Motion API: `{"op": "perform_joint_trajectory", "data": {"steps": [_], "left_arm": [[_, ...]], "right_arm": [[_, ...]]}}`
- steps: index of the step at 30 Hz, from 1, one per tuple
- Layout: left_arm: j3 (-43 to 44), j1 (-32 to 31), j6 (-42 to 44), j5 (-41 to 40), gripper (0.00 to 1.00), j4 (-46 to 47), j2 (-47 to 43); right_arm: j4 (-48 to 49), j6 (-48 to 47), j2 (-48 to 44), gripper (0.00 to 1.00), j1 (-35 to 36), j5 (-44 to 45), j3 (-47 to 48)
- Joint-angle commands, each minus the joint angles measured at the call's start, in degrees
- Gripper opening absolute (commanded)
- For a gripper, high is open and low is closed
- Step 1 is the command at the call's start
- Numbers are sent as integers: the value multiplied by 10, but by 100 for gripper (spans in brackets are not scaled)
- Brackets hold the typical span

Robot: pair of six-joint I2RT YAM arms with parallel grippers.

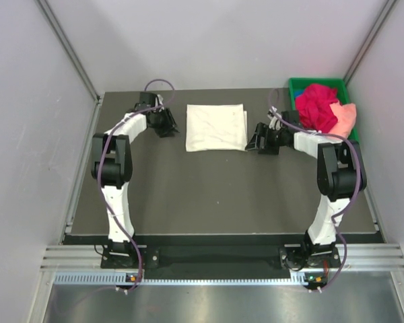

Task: Fold and stack the t-shirts
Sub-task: Neatly place the folded tshirt to the corner

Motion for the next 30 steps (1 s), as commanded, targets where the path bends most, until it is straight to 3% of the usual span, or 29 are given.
{"op": "perform_joint_trajectory", "data": {"steps": [1,4,5,24,28,30], "left_arm": [[40,-2,31,53,45,60,43],[77,-2,24,83,45,70,84],[84,-2,13,83,45,66,92],[96,-10,-39,71,41,133,154],[92,-13,-46,76,34,135,161],[91,-13,-51,80,25,147,162]], "right_arm": [[37,20,-52,82,25,4,-42],[58,38,-90,88,44,16,-82],[63,41,-108,99,48,24,-90],[84,80,-136,100,127,40,-84],[67,80,-145,100,131,38,-63],[64,80,-154,100,135,38,-51]]}}
